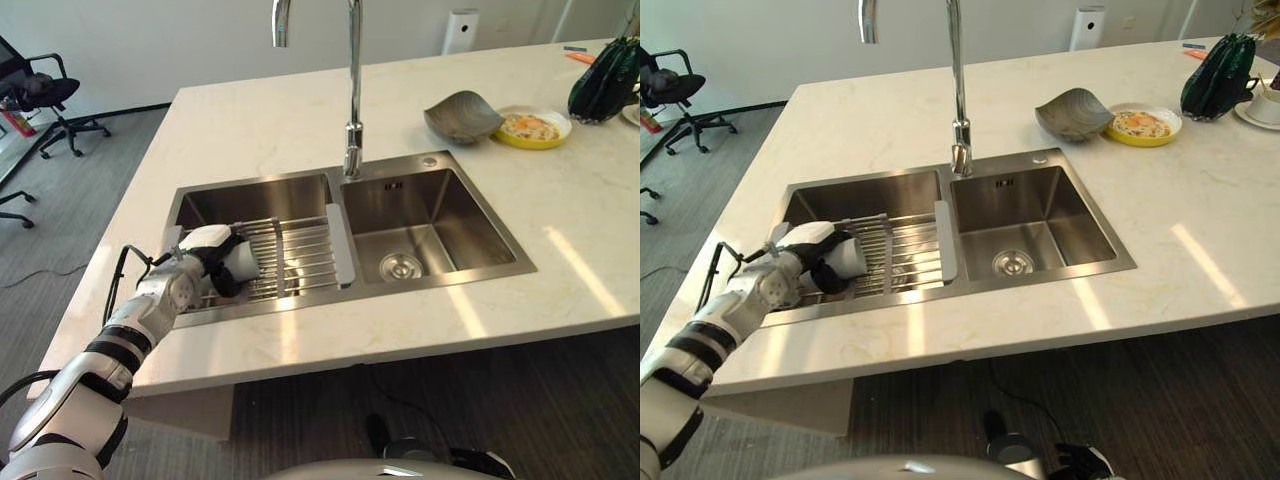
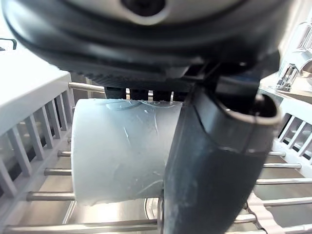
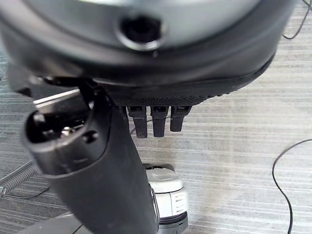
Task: Place the dishes in the dishwasher.
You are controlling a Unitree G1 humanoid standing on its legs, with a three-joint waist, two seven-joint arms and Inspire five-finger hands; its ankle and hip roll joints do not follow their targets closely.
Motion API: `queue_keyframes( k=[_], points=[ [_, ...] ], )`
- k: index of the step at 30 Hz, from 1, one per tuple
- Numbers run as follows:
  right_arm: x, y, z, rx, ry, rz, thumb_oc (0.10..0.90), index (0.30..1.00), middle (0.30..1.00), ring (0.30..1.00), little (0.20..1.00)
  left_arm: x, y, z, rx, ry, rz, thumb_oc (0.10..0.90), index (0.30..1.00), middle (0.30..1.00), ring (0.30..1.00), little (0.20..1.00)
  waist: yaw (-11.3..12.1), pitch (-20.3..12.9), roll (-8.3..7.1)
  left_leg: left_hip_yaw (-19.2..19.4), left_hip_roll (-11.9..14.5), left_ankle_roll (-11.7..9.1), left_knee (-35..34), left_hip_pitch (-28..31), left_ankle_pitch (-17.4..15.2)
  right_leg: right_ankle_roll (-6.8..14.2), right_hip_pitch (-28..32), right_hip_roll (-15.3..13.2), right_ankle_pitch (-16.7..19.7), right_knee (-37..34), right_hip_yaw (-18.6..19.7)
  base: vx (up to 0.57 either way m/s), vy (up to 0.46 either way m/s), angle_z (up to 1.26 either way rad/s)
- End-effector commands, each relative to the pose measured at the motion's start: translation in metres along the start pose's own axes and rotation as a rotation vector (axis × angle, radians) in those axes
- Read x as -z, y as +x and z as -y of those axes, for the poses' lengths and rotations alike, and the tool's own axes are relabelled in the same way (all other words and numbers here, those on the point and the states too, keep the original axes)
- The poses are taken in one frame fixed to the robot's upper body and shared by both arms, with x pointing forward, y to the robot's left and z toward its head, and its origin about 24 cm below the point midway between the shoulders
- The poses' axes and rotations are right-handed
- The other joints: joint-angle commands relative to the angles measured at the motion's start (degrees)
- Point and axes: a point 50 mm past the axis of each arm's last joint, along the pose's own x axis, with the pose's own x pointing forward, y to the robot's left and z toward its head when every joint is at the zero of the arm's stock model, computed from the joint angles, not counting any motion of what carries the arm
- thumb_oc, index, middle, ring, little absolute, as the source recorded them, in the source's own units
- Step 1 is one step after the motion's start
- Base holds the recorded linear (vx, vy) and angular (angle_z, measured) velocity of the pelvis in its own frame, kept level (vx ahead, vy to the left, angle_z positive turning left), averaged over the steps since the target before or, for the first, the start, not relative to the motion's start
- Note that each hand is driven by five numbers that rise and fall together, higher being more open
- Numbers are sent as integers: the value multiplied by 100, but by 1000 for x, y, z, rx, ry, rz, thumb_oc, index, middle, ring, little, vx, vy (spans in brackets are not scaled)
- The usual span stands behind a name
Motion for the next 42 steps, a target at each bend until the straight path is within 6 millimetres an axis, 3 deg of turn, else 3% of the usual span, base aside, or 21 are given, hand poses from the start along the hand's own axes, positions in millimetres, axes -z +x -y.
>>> queue_keyframes(
  k=[1, 4, 5, 7, 12, 14, 18, 21, 22, 25, 28, 29, 31, 32, 33, 35, 36, 37, 39, 40, 42],
  points=[
    [-6, 3, -4, -16, 10, 39, 800, 900, 900, 900, 900, -17, -21, -77, -515, -128, 189, 400, 300, 300, 300, 300, 43, -257, -320, -147, -5, -211, 60, -294, 89, 485, 728, -335, -1065, 198, 31, -43, -12, 1],
    [-8, 5, -4, -5, 19, 38, 800, 900, 900, 900, 900, -17, -28, -77, -577, -193, 207, 400, 300, 300, 300, 300, 58, -264, -334, -152, -5, -215, 60, -297, 86, 477, 731, -339, -1071, 196, 29, -7, -4, -5],
    [-12, 8, -5, 20, 17, 38, 800, 900, 900, 900, 900, -25, -43, -89, -805, -468, 255, 400, 300, 300, 300, 300, 97, -281, -375, -180, -10, -219, 60, -298, 76, 453, 756, -358, -1078, 179, 5, 0, 0, 0],
    [-11, 9, -8, 46, 34, 22, 800, 900, 900, 900, 900, -40, -68, -106, -1042, -666, 345, 400, 300, 300, 300, 300, 182, -324, -420, -241, -4, -211, 60, -320, 51, 409, 777, -380, -1087, 171, -55, 30, -15, 3],
    [-19, 12, -8, 50, -27, 18, 800, 900, 900, 900, 900, -59, -111, -139, -1249, -473, 517, 400, 300, 300, 300, 300, 353, -336, -421, -299, -13, -195, 60, -329, 62, 373, 776, -369, -1077, 186, -55, 4, -15, 11],
    [-27, 15, -18, 34, -102, 34, 800, 900, 900, 900, 900, -55, -122, -120, -1292, -707, 526, 400, 300, 300, 300, 300, 570, -256, -457, -425, -3, -203, 246, -404, 84, 297, 788, -353, -1120, 222, -60, -36, -81, 3],
    [-56, 18, -10, 66, -149, 113, 800, 900, 900, 900, 900, -36, -132, -91, -1258, -801, 428, 400, 300, 300, 300, 300, 1058, 55, -529, -844, -23, -344, 943, -915, 150, 176, 812, -353, -1177, 249, -282, -70, -111, 18],
    [-74, 17, 3, 99, -170, 165, 800, 900, 900, 900, 900, -27, -138, -79, -1240, -817, 374, 400, 300, 300, 300, 300, 1440, 237, -450, -1411, -95, -563, 965, -1446, 704, 160, 782, -348, -1174, 133, -952, -184, -108, 74],
    [-80, 16, 12, 127, -164, 176, 800, 900, 900, 900, 900, -26, -139, -81, -1246, -808, 373, 400, 300, 300, 300, 300, 1574, 329, -367, -1447, -57, -672, 765, -1697, 1058, 172, 748, -377, -1260, 102, -1295, -258, -59, 170],
    [-81, 17, 15, 137, -195, 166, 800, 900, 900, 900, 900, -28, -138, -84, -1259, -820, 384, 400, 300, 300, 300, 300, 1663, 396, -313, -1441, -21, -755, 202, -1939, 1388, 185, 492, -432, -1240, 145, -1725, -262, -104, 171],
    [-64, 14, 27, 179, -126, 127, 800, 900, 900, 900, 900, -42, -133, -93, -1250, -815, 456, 400, 300, 300, 300, 300, 1292, 281, -504, -203, 554, -642, 1093, -1819, 761, 147, 193, -672, -1254, 246, -2741, -428, -183, 223],
    [-64, 14, 27, 179, -126, 127, 800, 900, 900, 900, 900, -42, -133, -93, -1250, -815, 456, 400, 300, 300, 300, 300, 1292, 281, -504, -203, 554, -642, 1093, -1819, 761, 147, 193, -672, -1254, 246, -2741, -235, -94, 165],
    [-54, 13, 31, 202, -58, 107, 800, 900, 900, 900, 900, -52, -134, -99, -1235, -793, 527, 400, 300, 300, 300, 300, 1061, 191, -593, 229, 957, -773, 1635, -1299, 364, 125, 242, -851, -1166, 185, -3391, -227, 3, 168],
    [-50, 13, 28, 199, -6, 98, 800, 900, 900, 900, 900, -57, -135, -104, -1241, -781, 571, 400, 300, 300, 300, 300, 937, 82, -631, 451, 1285, -927, 1735, -647, 283, 138, 238, -1002, -1011, 207, -3823, -229, 145, 248],
    [-51, 14, 25, 192, 19, 104, 800, 900, 900, 900, 900, -60, -135, -109, -1252, -790, 605, 400, 300, 300, 300, 300, 829, -40, -627, 772, 1504, -1042, 1698, -296, 207, 176, 229, -1101, -980, 202, -4034, -201, 220, 203],
    [-48, 14, 21, 188, 26, 91, 800, 900, 900, 900, 900, -63, -133, -110, -1241, -815, 619, 400, 300, 300, 300, 300, 733, -85, -610, 985, 1571, -1102, 1435, -81, 207, 246, 241, -1221, -881, 242, -4243, -157, 234, 183],
    [-45, 15, 14, 173, 28, 88, 800, 900, 900, 900, 900, -67, -130, -112, -1235, -825, 633, 400, 300, 300, 300, 300, 638, -185, -612, 1637, 1802, -1177, 1062, 72, 317, 306, 184, -1501, -736, 340, -4653, -218, 382, 177],
    [-27, 15, 3, 182, 23, 18, 800, 900, 900, 900, 900, -75, -125, -112, -1223, -838, 652, 400, 300, 300, 300, 300, 567, -201, -520, 1870, 1824, -1148, 838, 3, 350, 411, 184, -1654, -617, 416, -4815, -235, 502, 159],
    [-21, 16, -6, 193, 35, -17, 800, 900, 900, 900, 900, -76, -125, -109, -1221, -828, 639, 400, 300, 300, 300, 300, 577, -259, -509, 2017, 1741, -1054, 621, -111, 256, 619, 161, -1930, -308, 478, -4981, -73, 514, 229],
    [-11, 16, -11, 190, 66, -54, 800, 900, 900, 900, 900, -78, -125, -104, -1184, -793, 635, 400, 300, 300, 300, 300, 689, -219, -495, 1919, 1463, -932, 375, -120, 13, 784, 171, -2120, -131, 460, -4979, -58, 622, 187],
    [-8, 16, -18, 185, 86, -67, 800, 900, 900, 900, 900, -85, -123, -104, -1153, -737, 657, 400, 300, 300, 300, 300, 685, -121, -531, 1742, 1127, -714, 146, -241, -97, 1011, 102, -2299, 115, 448, -4611, -32, 509, 56]
  ],
)
